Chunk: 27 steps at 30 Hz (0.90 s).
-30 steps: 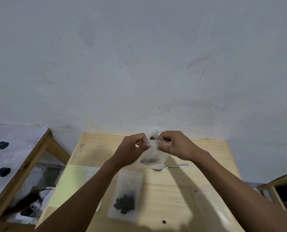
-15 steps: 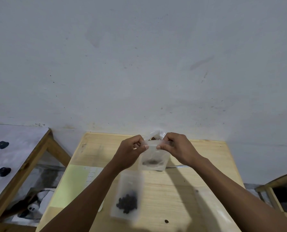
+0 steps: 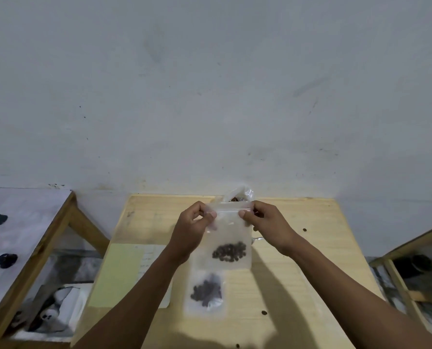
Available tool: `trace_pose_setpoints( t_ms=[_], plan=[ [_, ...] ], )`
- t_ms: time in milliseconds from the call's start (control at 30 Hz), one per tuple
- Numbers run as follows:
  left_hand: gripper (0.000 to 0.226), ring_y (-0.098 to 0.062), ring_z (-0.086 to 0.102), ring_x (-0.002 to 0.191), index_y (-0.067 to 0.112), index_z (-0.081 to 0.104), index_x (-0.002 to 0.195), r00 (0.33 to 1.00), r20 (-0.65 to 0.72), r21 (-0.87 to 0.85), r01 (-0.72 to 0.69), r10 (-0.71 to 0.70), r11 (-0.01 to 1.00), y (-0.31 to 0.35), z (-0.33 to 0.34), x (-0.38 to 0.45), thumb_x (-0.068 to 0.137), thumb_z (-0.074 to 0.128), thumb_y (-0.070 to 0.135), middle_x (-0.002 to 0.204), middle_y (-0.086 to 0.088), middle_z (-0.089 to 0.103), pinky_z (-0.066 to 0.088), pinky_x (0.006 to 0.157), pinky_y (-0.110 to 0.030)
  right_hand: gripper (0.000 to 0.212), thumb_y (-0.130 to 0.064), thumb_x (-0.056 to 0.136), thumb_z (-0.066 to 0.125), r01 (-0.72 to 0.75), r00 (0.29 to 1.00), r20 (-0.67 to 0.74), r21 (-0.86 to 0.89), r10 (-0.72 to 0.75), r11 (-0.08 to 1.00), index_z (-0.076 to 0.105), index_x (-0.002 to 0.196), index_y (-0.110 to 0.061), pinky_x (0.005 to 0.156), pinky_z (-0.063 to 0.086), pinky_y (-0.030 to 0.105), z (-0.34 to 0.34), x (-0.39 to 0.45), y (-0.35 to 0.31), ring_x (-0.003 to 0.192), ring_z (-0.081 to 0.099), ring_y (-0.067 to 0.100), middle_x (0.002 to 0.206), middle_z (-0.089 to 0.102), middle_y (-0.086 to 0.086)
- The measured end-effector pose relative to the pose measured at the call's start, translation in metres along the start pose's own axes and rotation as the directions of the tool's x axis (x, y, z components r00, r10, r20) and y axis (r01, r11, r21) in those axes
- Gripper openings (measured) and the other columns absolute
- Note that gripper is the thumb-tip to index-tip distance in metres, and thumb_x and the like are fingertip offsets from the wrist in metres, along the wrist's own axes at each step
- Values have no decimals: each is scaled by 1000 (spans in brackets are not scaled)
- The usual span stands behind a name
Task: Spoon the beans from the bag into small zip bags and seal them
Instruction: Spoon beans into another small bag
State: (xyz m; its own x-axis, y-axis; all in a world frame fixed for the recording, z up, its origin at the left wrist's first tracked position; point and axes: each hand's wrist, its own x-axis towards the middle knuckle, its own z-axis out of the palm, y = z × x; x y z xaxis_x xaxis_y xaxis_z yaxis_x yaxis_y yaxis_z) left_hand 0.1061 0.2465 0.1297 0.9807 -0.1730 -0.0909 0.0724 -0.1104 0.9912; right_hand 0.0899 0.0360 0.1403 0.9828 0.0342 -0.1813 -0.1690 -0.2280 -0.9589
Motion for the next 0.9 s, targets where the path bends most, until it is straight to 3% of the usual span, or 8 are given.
trace_pose_setpoints(
  t_ms=[200, 300, 433, 533, 633, 700, 800, 900],
  plan=[
    [13, -20, 56, 64, 10, 61, 81, 957, -146, -235, 214, -252, 948, -28, -19, -4, 92, 65, 14, 67, -3, 61, 47, 61, -32, 10, -13, 90, 67, -257, 965, 81, 145, 248, 955, 65, 100, -14, 71, 45, 40, 41, -26, 36, 79, 61, 23, 88, 63, 8],
    [18, -23, 66, 78, 8, 63, 103, 923, -116, -120, 353, -366, 928, -49, -19, -8, 92, 65, 24, 90, -6, 70, 50, 66, -32, 11, -8, 91, 65, -326, 945, 55, 160, 322, 932, 63, 97, -17, 63, 46, 33, 61, -37, 55, 76, 63, 22, 81, 65, 4],
    [43, -25, 66, 97, 10, 49, 121, 833, 36, 171, 539, -552, 825, -86, -13, -35, 87, 70, 24, 110, -11, 64, 54, 77, -32, 34, -5, 89, 64, -396, 907, -92, 139, 410, 908, 55, 119, -18, 51, 44, 26, 83, -47, 80, 65, 60, 22, 72, 61, 8],
    [57, -22, 65, 102, 12, 51, 128, 838, 68, 406, 472, -541, 782, -110, -14, -51, 79, 73, 30, 115, -7, 66, 56, 87, -35, 39, -16, 85, 66, -397, 913, -139, -85, 384, 914, 53, 121, -24, 64, 52, 36, 97, -55, 98, 74, 66, 24, 85, 68, 6],
    [62, -30, 41, 128, 16, 40, 142, 870, 44, 720, 313, -491, 619, -117, -17, -57, 87, 60, 40, 139, -9, 44, 36, 108, -38, 44, -17, 78, 68, -355, 935, -105, -247, 339, 901, 50, 119, -24, 59, 51, 25, 108, -58, 105, 70, 64, 16, 81, 66, 1],
    [62, -35, 29, 132, 18, 33, 145, 853, 41, 744, 321, -520, 585, -118, -18, -60, 91, 56, 39, 143, -12, 31, 29, 107, -37, 42, -15, 75, 69, -347, 937, -86, -323, 338, 881, 53, 114, -16, 54, 45, 21, 113, -58, 108, 65, 56, 14, 74, 59, -2],
    [69, -30, 46, 117, 19, 43, 136, 861, 47, 689, 339, -506, 641, -128, -21, -62, 74, 55, 49, 132, -11, 46, 44, 101, -43, 49, -24, 73, 69, -334, 939, -60, -405, 339, 851, 49, 117, -15, 70, 48, 34, 121, -58, 115, 90, 56, 28, 89, 55, 2],
    [83, -23, 57, 103, 19, 53, 125, 859, 38, 618, 381, -510, 688, -150, -23, -58, 54, 49, 62, 117, -6, 57, 53, 86, -37, 50, -28, 74, 67, -362, 926, -49, -392, 374, 846, 46, 117, -18, 70, 46, 32, 125, -57, 122, 94, 54, 30, 93, 51, 5]
  ],
)
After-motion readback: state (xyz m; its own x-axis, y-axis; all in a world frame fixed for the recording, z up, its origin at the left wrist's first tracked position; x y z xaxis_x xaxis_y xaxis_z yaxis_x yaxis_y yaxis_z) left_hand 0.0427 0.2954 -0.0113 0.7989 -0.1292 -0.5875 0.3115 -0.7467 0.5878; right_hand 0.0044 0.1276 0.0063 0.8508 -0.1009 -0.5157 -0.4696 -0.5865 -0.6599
